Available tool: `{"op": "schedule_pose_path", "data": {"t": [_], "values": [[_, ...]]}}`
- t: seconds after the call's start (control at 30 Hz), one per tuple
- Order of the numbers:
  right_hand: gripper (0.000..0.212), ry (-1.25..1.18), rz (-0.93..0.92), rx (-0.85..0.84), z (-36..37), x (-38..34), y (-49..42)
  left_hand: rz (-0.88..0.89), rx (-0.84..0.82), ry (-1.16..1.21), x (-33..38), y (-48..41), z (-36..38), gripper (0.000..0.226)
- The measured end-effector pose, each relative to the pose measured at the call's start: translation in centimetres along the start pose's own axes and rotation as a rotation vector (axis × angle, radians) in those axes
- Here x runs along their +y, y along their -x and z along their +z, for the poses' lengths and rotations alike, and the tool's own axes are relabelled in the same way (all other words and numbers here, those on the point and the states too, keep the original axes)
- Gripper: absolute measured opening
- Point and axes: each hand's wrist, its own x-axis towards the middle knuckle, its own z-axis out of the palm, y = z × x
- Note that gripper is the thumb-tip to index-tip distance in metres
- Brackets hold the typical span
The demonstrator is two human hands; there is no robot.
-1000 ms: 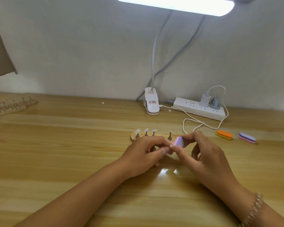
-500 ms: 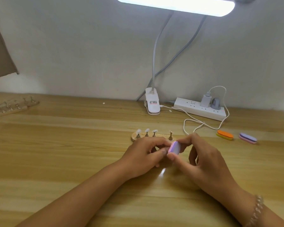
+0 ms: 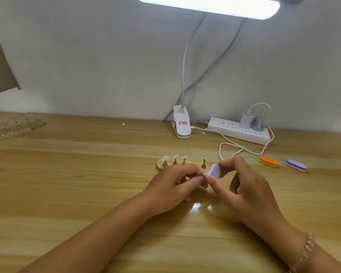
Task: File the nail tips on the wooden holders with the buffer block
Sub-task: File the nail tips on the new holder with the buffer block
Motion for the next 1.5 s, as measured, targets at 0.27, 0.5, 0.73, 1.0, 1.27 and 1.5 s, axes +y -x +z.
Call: {"op": "schedule_pose_path", "data": {"t": [0.27, 0.5, 0.73, 1.0, 1.27, 1.5], "values": [[0.042, -0.133, 0.132, 0.087, -0.2, 0.9, -0.6, -0.032, 0.024, 0.056, 0.0, 0.0, 0.2, 0.014], [0.042, 0.065, -0.078, -0.051, 0.5, -0.3, 0.5, -0.029, 0.024, -0.017, 0.0, 0.1, 0.3, 0.008], [0.041, 0.143, -0.121, -0.024, 0.7, 0.0, 0.4, -0.028, 0.028, -0.019, 0.1, 0.2, 0.2, 0.010], [0.039, -0.041, 0.023, 0.047, 0.2, 0.8, -0.1, -0.036, 0.058, 0.050, 0.2, 0.1, 0.1, 0.006], [0.041, -0.006, -0.021, -0.004, 0.2, 0.3, -0.1, -0.018, 0.048, 0.010, 0.0, 0.0, 0.1, 0.012], [0.046, 0.006, -0.036, -0.017, 0.2, 0.0, 0.0, -0.017, 0.034, -0.029, -0.3, -0.1, 0.2, 0.014]]}}
